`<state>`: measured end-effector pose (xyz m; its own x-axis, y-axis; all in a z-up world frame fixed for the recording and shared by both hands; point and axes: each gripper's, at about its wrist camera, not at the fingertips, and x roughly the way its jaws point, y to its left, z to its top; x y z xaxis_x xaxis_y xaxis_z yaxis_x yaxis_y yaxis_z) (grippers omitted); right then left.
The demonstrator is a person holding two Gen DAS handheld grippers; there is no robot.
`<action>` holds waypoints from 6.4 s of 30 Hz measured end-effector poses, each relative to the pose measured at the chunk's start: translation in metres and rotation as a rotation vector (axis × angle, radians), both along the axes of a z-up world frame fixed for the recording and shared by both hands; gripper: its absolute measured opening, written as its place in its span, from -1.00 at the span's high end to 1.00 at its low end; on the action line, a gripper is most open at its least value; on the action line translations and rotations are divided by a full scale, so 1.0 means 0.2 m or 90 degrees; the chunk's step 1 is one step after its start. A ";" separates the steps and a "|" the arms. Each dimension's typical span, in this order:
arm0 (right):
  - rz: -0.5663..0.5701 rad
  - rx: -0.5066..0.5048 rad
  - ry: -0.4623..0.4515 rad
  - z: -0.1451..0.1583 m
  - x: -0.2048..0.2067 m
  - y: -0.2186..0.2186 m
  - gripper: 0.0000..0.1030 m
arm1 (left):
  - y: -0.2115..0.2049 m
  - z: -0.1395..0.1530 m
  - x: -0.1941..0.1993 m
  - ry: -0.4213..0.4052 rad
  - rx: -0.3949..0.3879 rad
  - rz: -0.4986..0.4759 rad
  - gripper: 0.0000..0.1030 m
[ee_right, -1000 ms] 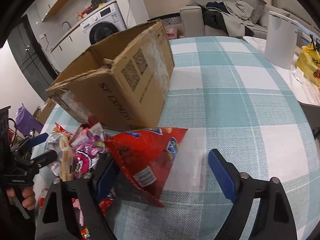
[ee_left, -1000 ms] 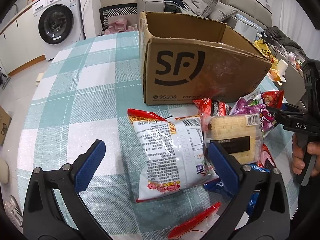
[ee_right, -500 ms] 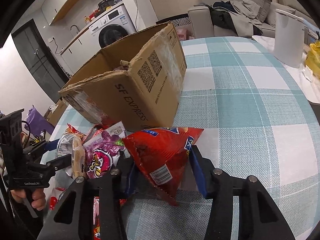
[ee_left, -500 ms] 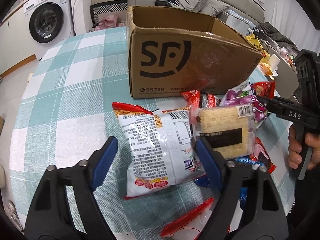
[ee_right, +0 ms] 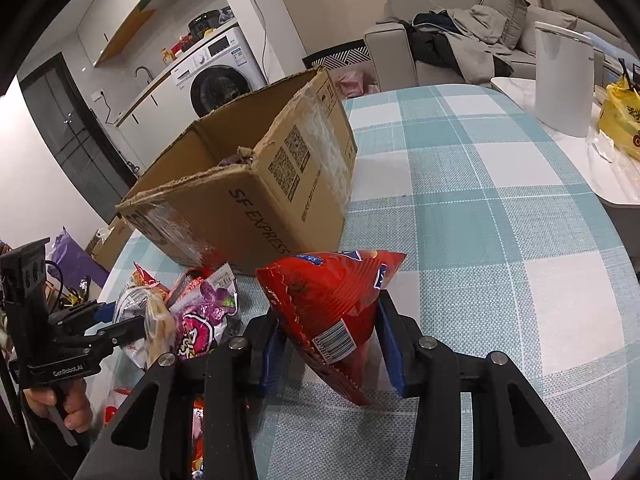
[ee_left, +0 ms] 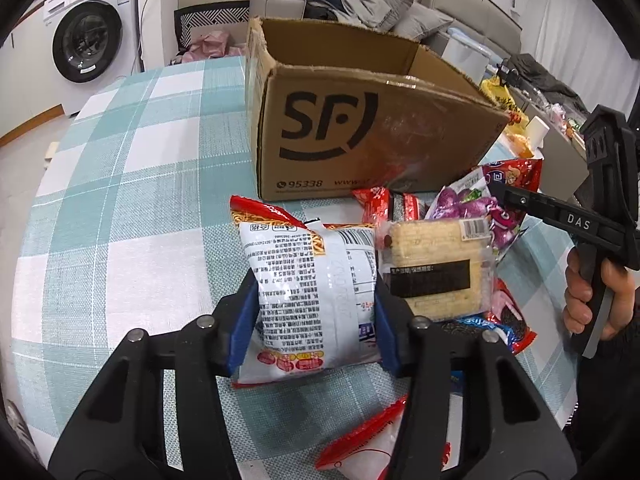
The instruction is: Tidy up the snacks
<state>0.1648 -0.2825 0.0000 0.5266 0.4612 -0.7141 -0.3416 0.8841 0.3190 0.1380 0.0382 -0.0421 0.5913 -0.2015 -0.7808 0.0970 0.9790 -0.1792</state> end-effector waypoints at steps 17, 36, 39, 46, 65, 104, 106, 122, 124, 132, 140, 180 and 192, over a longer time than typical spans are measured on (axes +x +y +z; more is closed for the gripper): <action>-0.019 0.028 -0.035 0.10 -0.03 -0.06 0.17 | 0.01 0.14 -0.06 -0.056 -0.005 0.013 0.09; -0.038 0.047 -0.080 0.25 -0.10 -0.12 0.17 | 0.03 0.32 -0.16 -0.128 -0.019 0.036 0.09; -0.037 0.053 -0.086 0.28 -0.11 -0.12 0.17 | 0.02 0.36 -0.18 -0.142 -0.011 0.036 0.09; -0.024 0.059 -0.106 0.34 -0.14 -0.10 0.17 | 0.01 0.43 -0.21 -0.167 -0.010 0.042 0.09; 0.023 0.062 -0.138 0.42 -0.19 0.02 0.17 | -0.05 0.55 -0.23 -0.197 -0.005 0.044 0.09; 0.068 0.062 -0.140 0.56 0.04 0.23 0.17 | -0.11 0.68 0.24 -0.197 0.012 0.051 0.09; 0.067 0.064 -0.137 0.56 0.05 0.25 0.17 | -0.10 0.67 0.28 -0.194 0.012 0.054 0.09; 0.061 0.063 -0.112 0.48 0.19 0.35 0.17 | -0.07 0.53 0.50 -0.172 0.010 0.070 0.09; 0.062 0.060 -0.109 0.47 0.21 0.35 0.17 | -0.07 0.51 0.50 -0.174 0.013 0.069 0.09; 0.062 0.054 -0.097 0.43 0.25 0.35 0.17 | -0.09 0.47 0.48 -0.171 0.020 0.064 0.09; 0.055 0.057 -0.084 0.41 0.28 0.31 0.20 | -0.10 0.45 0.45 -0.161 0.023 0.059 0.09; 0.089 0.003 -0.060 0.30 -0.14 0.19 -0.99 | -0.10 0.54 -0.17 -0.196 0.047 0.070 -0.99; 0.085 0.006 -0.043 0.26 -0.14 0.17 -0.99 | -0.11 0.42 -0.13 -0.164 0.058 0.060 -0.99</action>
<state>0.1372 -0.2490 0.0512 0.5065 0.5374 -0.6742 -0.4770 0.8261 0.3001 0.1118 0.0153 0.0409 0.7855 -0.0721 -0.6146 0.0359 0.9968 -0.0710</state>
